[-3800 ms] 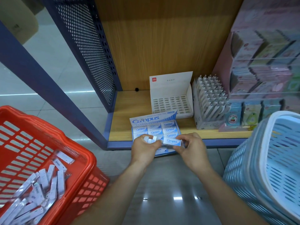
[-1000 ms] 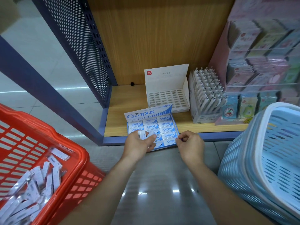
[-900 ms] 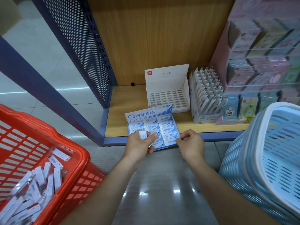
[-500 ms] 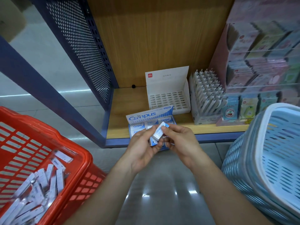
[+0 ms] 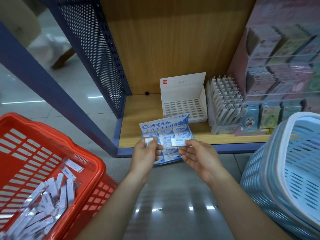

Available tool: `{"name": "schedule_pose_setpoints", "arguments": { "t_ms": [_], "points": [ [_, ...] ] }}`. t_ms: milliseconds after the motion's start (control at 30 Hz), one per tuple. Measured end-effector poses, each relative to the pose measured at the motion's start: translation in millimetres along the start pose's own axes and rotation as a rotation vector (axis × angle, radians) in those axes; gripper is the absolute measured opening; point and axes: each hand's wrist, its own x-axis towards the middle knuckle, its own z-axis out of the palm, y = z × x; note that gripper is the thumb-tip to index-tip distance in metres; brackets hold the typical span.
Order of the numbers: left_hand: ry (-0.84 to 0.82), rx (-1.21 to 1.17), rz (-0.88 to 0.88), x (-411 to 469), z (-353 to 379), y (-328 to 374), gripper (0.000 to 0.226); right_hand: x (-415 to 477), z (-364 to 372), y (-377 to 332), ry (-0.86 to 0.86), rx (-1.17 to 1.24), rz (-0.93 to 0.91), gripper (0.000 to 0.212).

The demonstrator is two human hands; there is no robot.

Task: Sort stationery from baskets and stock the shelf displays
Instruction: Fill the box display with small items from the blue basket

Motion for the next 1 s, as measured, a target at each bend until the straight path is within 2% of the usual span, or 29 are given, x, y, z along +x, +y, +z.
{"name": "schedule_pose_setpoints", "arguments": {
  "t_ms": [133, 267, 467, 600, 700, 733, 833, 1000],
  "points": [
    [0.144, 0.538, 0.147, 14.6, -24.2, -15.7, 0.013, 9.0, -2.2, 7.9, 0.088, -0.013, -0.032, 0.006],
    [0.069, 0.725, 0.114, 13.9, -27.0, -23.6, 0.021, 19.1, 5.4, 18.6, 0.124, -0.002, -0.064, 0.008],
    [0.078, 0.731, 0.133, 14.4, -22.5, -27.8, 0.023, 40.4, 41.6, 23.7, 0.178, -0.13, -0.136, 0.011],
    [0.094, 0.624, 0.131, 19.8, -21.6, -32.2, 0.027, 57.0, 74.4, 27.0, 0.193, -0.22, -0.153, 0.009],
    [0.106, 0.462, 0.101, 31.5, -23.5, -49.6, 0.049, 64.3, 86.4, 28.5, 0.218, -0.258, -0.152, 0.015],
    [0.105, 0.434, 0.097, 31.7, -23.9, -48.8, 0.048, 66.6, 88.0, 29.9, 0.213, -0.258, -0.139, 0.017],
    [0.122, 0.42, 0.123, 23.5, -23.6, -30.3, 0.026, 67.7, 87.7, 34.3, 0.181, -0.33, -0.126, 0.021],
    [0.143, 0.261, 0.167, 21.8, -22.9, -23.3, 0.013, 59.0, 83.2, 27.3, 0.102, -0.432, -0.104, 0.025]
  ]
}}
